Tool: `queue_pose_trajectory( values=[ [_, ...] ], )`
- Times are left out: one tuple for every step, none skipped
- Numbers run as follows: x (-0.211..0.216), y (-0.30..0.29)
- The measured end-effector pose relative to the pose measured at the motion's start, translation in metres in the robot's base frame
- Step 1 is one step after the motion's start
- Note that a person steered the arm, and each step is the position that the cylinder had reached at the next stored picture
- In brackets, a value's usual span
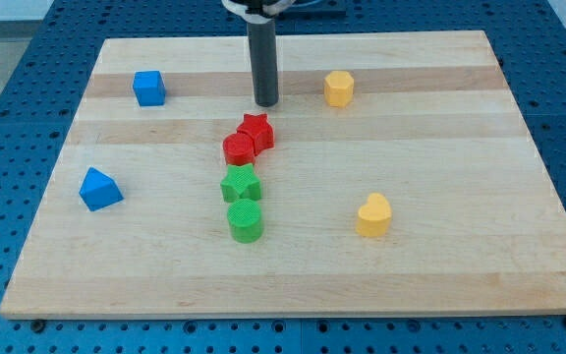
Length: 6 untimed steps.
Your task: Place your arm right to the red circle
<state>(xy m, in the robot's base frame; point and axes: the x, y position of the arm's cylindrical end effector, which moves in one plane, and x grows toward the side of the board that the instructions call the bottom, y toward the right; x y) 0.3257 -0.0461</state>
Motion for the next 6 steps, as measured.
queue_pose_trajectory(
  values=[
    [0.000, -0.003],
    [0.014, 0.048],
    [0.052, 0.098],
    [0.135, 0.100],
    [0.145, 0.079],
    [0.125, 0.048]
  ],
)
